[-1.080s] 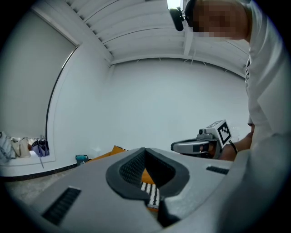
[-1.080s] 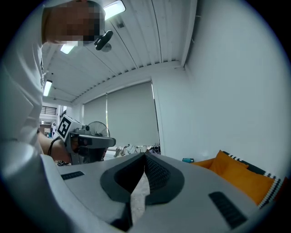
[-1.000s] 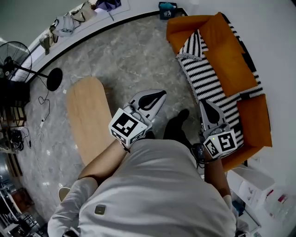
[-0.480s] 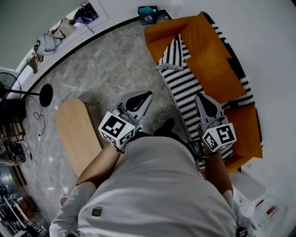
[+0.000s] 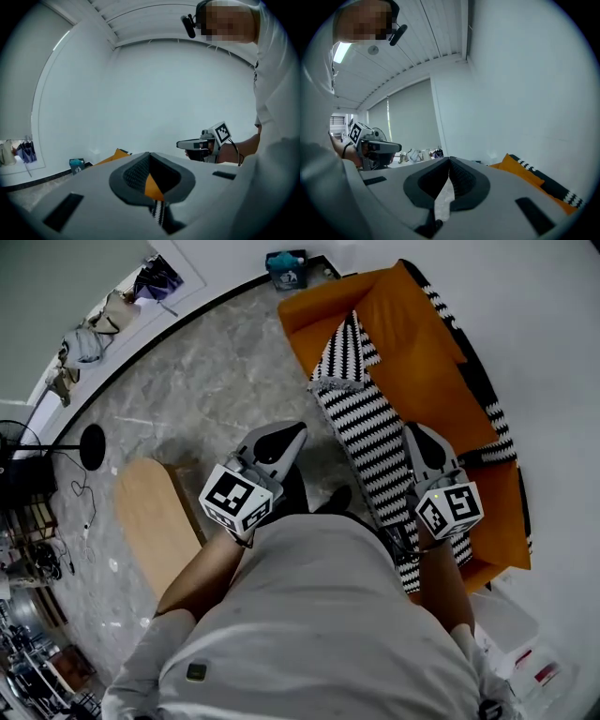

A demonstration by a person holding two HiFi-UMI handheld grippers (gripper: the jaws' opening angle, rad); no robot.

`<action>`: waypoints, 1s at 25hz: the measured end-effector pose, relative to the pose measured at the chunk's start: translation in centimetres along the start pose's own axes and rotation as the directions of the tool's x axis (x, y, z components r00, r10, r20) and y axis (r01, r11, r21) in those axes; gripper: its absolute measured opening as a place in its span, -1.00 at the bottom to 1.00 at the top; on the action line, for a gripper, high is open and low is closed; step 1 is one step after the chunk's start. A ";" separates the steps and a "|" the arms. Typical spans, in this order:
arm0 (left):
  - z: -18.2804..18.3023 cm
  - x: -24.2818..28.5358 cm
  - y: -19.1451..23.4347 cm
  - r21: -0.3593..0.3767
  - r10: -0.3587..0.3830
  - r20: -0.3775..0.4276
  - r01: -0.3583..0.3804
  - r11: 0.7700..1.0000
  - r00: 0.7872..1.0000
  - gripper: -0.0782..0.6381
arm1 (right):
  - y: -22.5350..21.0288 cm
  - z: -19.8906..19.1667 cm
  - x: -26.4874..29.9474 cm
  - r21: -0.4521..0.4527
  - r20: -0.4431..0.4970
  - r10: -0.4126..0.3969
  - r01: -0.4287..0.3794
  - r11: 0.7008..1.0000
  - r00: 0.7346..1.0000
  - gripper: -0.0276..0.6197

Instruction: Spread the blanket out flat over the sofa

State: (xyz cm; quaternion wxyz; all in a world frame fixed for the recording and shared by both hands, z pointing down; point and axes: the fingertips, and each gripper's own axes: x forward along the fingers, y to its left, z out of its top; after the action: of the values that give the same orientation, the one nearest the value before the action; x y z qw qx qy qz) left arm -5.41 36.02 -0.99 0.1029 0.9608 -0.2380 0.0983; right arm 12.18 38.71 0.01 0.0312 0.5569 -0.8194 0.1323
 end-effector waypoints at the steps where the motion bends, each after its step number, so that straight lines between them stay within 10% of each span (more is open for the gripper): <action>1: 0.1 0.7 0.9 -0.001 -0.009 -0.002 0.009 1.000 1.000 -0.76 | -0.6 0.0 0.7 0.001 -0.003 -0.012 0.012 1.000 1.000 -0.83; 25: -3.8 21.0 27.0 -0.047 -0.352 -0.140 0.348 0.936 0.926 -0.76 | -14.3 -9.4 26.2 0.080 -0.252 -0.266 0.294 0.953 0.931 -0.82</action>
State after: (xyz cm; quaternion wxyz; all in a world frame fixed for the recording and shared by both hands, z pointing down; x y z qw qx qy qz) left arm -0.58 4.41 11.69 0.1464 0.9768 -0.0557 0.1460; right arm 14.56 12.43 16.93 0.1153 0.6491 -0.7127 0.2397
